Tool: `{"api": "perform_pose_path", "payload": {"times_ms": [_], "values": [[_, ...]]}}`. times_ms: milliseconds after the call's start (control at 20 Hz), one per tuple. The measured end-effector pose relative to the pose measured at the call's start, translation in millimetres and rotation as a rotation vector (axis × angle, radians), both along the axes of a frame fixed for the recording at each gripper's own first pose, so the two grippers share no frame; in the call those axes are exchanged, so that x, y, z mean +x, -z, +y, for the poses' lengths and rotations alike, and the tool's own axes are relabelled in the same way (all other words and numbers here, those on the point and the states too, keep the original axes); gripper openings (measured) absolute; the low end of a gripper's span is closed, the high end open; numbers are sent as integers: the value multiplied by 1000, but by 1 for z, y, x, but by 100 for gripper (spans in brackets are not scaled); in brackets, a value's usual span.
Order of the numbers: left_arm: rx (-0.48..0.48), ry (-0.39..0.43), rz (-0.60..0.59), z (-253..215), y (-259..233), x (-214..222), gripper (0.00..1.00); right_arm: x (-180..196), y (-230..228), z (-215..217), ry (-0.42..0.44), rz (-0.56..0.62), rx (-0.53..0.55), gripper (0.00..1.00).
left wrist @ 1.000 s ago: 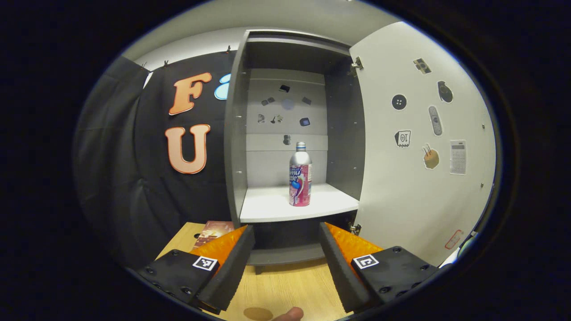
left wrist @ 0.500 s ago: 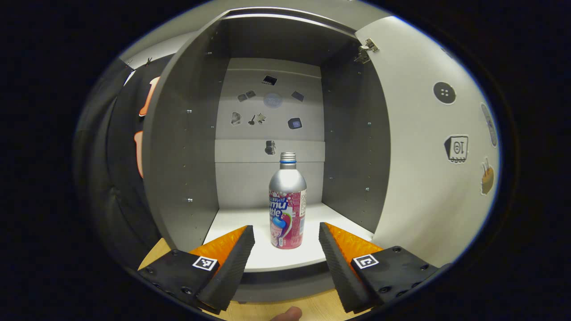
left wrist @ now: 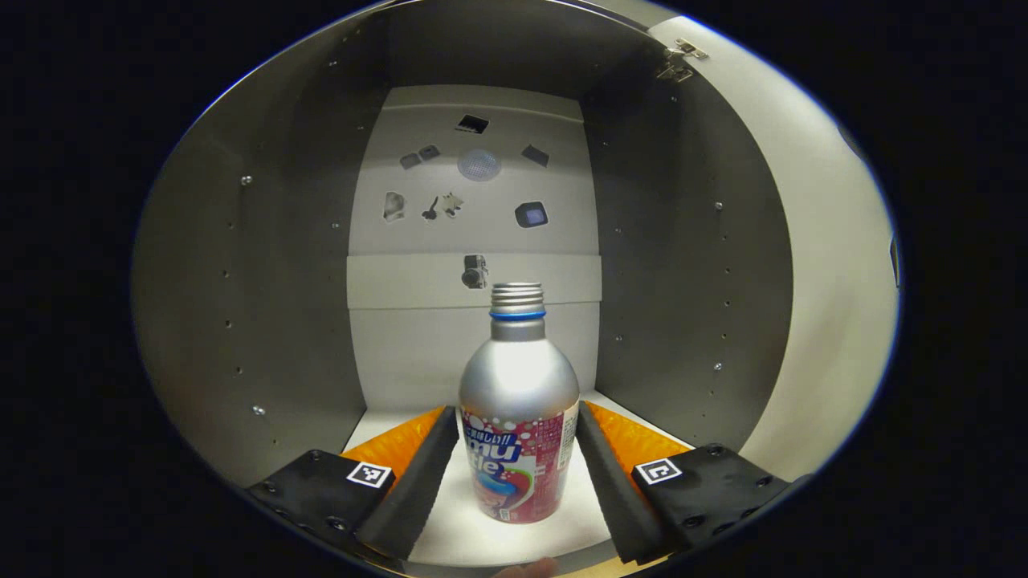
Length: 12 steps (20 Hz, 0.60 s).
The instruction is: Open the cabinet door with the right hand, grasp the bottle in the cabinet with the left hand and place it on the coaster, then close the cabinet door with the right hand.
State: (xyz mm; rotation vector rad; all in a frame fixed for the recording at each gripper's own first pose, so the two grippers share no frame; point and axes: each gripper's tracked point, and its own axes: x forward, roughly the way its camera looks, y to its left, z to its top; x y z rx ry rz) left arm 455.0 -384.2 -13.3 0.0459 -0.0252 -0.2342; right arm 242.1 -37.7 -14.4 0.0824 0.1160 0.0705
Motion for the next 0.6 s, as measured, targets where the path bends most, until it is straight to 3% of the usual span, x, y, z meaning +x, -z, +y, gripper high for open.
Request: {"api": "perform_pose_path", "payload": {"times_ms": [250, 300, 350, 500, 550, 600], "values": [[-16, 5, -6, 6, -5, -23, 86, -6, 6, 3, -5, 15, 9, 78], [-19, 2, -13, 11, -7, -34, 85, -10, 6, 3, -6, 14, 11, 83], [-17, -3, -22, 16, -9, -46, 86, -14, 7, 4, -10, 10, 16, 78], [-12, -10, -32, 32, -7, -90, 85, -27, 11, 7, -33, 13, 41, 78], [-10, -19, -34, 39, -5, -105, 85, -33, 15, 8, -40, 20, 48, 83], [-5, -30, -35, 48, -1, -122, 85, -39, 18, 9, -48, 29, 57, 78]]}}
